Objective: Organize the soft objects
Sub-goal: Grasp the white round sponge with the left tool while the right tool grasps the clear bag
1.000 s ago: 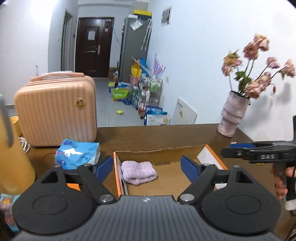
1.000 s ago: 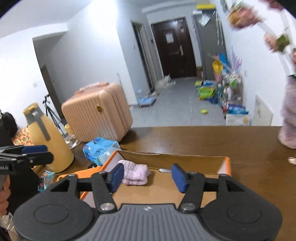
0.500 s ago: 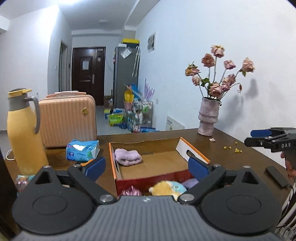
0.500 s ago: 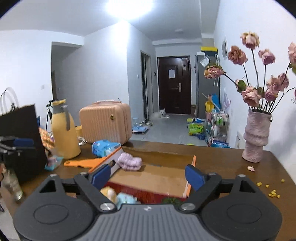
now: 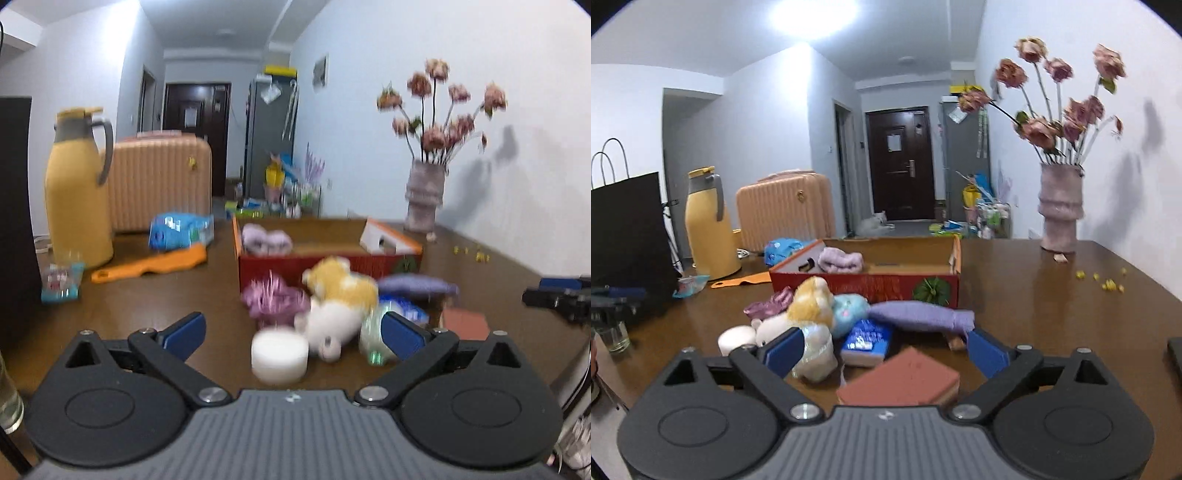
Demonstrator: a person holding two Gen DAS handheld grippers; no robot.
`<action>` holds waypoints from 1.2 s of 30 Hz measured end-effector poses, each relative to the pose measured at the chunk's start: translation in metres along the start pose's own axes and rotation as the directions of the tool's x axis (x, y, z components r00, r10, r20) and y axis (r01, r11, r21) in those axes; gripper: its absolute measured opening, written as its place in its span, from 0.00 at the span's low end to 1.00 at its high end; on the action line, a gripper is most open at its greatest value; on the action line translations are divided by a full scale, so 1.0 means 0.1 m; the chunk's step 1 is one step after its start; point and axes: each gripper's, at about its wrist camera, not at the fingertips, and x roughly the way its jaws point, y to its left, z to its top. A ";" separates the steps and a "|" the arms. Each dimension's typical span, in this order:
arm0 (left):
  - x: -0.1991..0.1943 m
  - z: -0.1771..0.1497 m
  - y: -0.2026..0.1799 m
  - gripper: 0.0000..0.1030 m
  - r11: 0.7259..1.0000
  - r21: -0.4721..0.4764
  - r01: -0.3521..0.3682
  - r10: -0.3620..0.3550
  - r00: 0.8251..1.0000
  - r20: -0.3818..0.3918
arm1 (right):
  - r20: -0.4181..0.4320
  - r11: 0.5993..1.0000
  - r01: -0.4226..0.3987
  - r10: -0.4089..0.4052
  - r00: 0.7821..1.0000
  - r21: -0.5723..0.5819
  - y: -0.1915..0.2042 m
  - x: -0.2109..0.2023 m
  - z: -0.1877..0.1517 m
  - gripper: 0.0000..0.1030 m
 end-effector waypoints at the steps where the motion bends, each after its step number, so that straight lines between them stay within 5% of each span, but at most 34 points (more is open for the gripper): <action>1: 0.00 -0.07 0.00 1.00 1.000 0.005 0.005 -0.004 1.000 -0.012 | -0.005 1.000 0.008 -0.008 1.000 0.002 0.00 0.01 -0.03 0.93; 11: 0.23 -0.32 -0.06 1.00 0.999 -0.014 0.037 -0.038 0.994 -0.100 | -0.090 0.999 0.033 -0.034 0.995 -0.014 0.11 0.28 -0.29 0.91; 22: 0.92 -0.24 0.04 1.00 1.000 -0.019 -0.021 0.017 0.985 -0.171 | -0.134 0.991 -0.124 0.116 0.984 -0.050 0.39 0.89 -0.22 0.87; 27: 1.17 -0.24 0.18 0.98 0.998 -0.058 -0.027 0.015 0.980 -0.198 | -0.161 0.981 -0.175 0.161 0.974 -0.083 0.57 1.27 -0.16 0.77; 29: 1.24 -0.23 0.22 0.90 0.998 -0.064 -0.006 -0.007 0.981 -0.195 | -0.171 0.980 -0.181 0.164 0.972 -0.087 0.63 1.40 -0.15 0.76; 33: 1.34 -0.24 0.27 0.61 0.995 -0.086 0.041 -0.060 0.972 -0.226 | -0.198 0.973 -0.215 0.195 0.961 -0.086 0.72 1.63 -0.14 0.50; 36: 1.35 -0.24 0.31 0.57 0.993 -0.111 0.049 -0.073 0.971 -0.228 | -0.206 0.973 -0.215 0.195 0.959 -0.080 0.74 1.68 -0.16 0.42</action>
